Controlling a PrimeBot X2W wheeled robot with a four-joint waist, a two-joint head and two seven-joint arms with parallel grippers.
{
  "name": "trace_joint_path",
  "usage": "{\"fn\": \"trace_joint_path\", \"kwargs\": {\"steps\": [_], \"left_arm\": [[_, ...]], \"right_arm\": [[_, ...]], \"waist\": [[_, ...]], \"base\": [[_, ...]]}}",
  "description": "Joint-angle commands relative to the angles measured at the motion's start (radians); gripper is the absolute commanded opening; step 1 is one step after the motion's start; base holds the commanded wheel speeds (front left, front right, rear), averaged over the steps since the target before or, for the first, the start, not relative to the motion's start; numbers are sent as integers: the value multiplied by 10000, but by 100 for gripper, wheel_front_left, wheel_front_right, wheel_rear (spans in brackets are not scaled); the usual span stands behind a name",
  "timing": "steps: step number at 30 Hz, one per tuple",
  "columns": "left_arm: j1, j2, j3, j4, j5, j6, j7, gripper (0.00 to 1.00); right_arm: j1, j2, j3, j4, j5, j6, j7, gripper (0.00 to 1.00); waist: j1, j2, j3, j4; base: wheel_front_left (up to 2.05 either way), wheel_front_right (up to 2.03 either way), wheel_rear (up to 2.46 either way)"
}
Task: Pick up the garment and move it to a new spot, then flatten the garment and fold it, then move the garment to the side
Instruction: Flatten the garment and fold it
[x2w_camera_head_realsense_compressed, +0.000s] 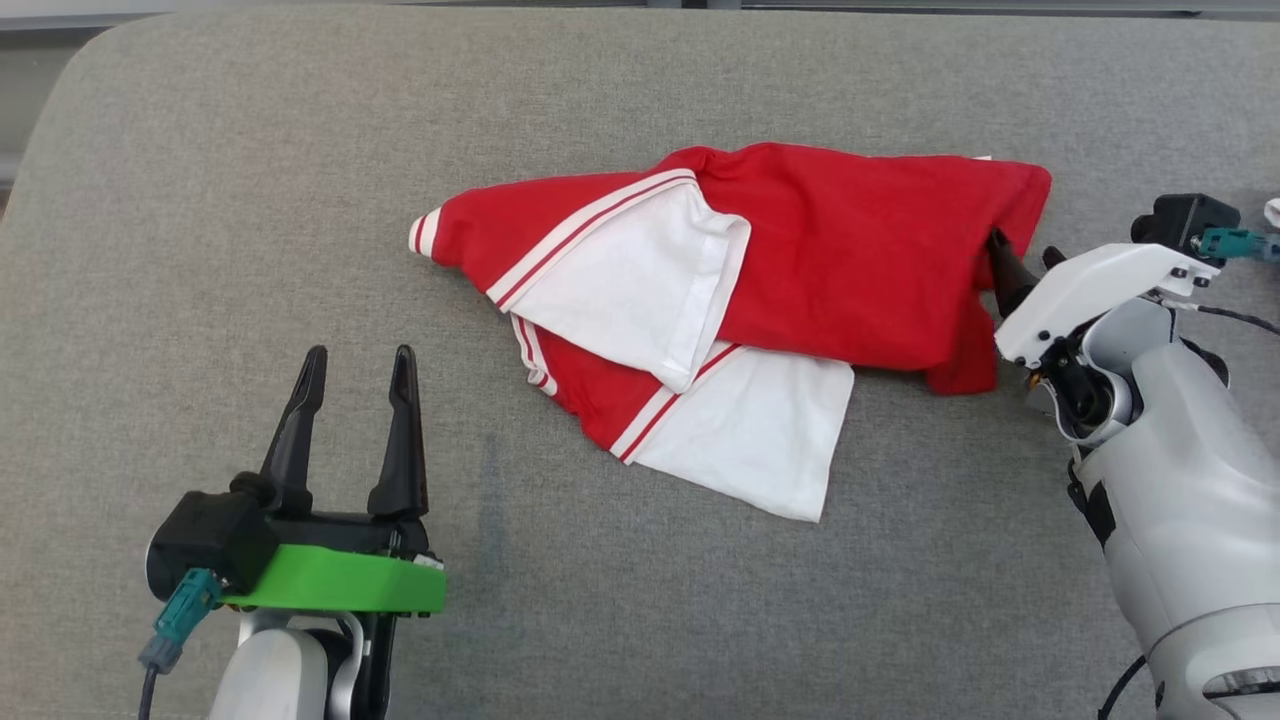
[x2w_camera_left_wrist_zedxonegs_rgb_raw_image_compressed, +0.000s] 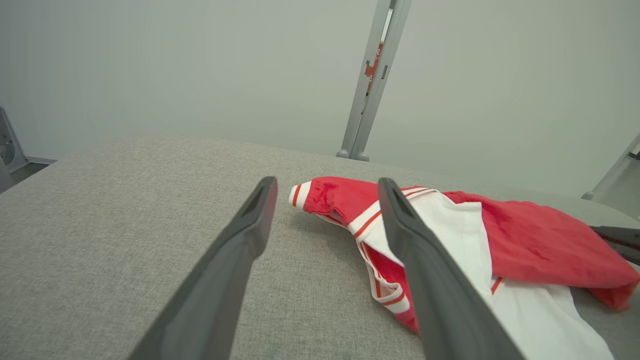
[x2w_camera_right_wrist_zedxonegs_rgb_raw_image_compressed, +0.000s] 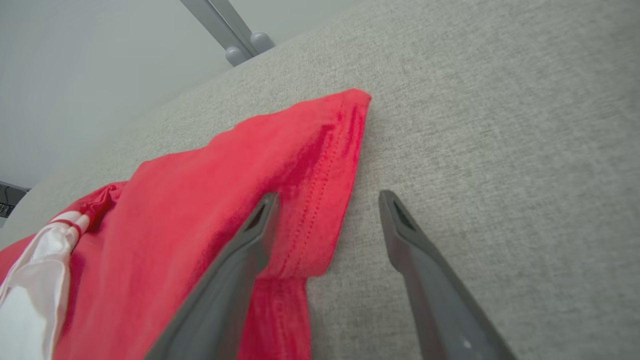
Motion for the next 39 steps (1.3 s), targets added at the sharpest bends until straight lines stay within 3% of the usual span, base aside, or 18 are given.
{"fn": "trace_joint_path", "kwargs": {"steps": [1,10,11,12,13,14,21,26,32,39], "left_arm": [[-142,27,13,-19,-31,-49,4,100],[-222,26,10,-59,-101,-50,4,100],[-228,26,15,-61,-107,-50,4,100],[-234,26,25,-61,-116,-50,4,100],[-234,26,34,-61,-119,-50,4,100],[-228,26,55,-58,-132,-50,4,100],[-101,25,72,1,-223,-50,4,100],[84,27,77,28,-327,-49,4,100],[333,27,165,50,-340,-49,4,100],[546,27,310,18,-360,-49,4,100]], "right_arm": [[-169,85,-62,210,-138,-1,60,100],[-563,514,43,1357,-1007,-1,239,100],[-599,543,87,1353,-1028,1,202,96],[-635,556,127,1349,-1056,1,147,46],[-662,558,170,1302,-1100,1,73,32],[-694,532,208,1229,-1142,1,-69,0],[-342,433,586,497,-965,-1,-641,0],[427,206,845,-933,-754,-1,-1254,0],[2235,-97,894,-4167,-691,-2,-1141,0],[4447,224,269,-9292,-1490,-2,264,0]], "waist": [[0,0,98,94],[0,0,322,311],[0,0,331,314],[0,0,336,313],[0,0,335,307],[0,0,328,292],[0,0,105,120],[0,0,-218,-49],[0,0,-693,-257],[0,0,-1049,-527]], "base": [[0,0,0],[0,0,0],[0,0,0],[0,0,0],[0,0,0],[0,0,0],[0,0,0],[0,0,0],[0,0,0],[0,0,0]]}}
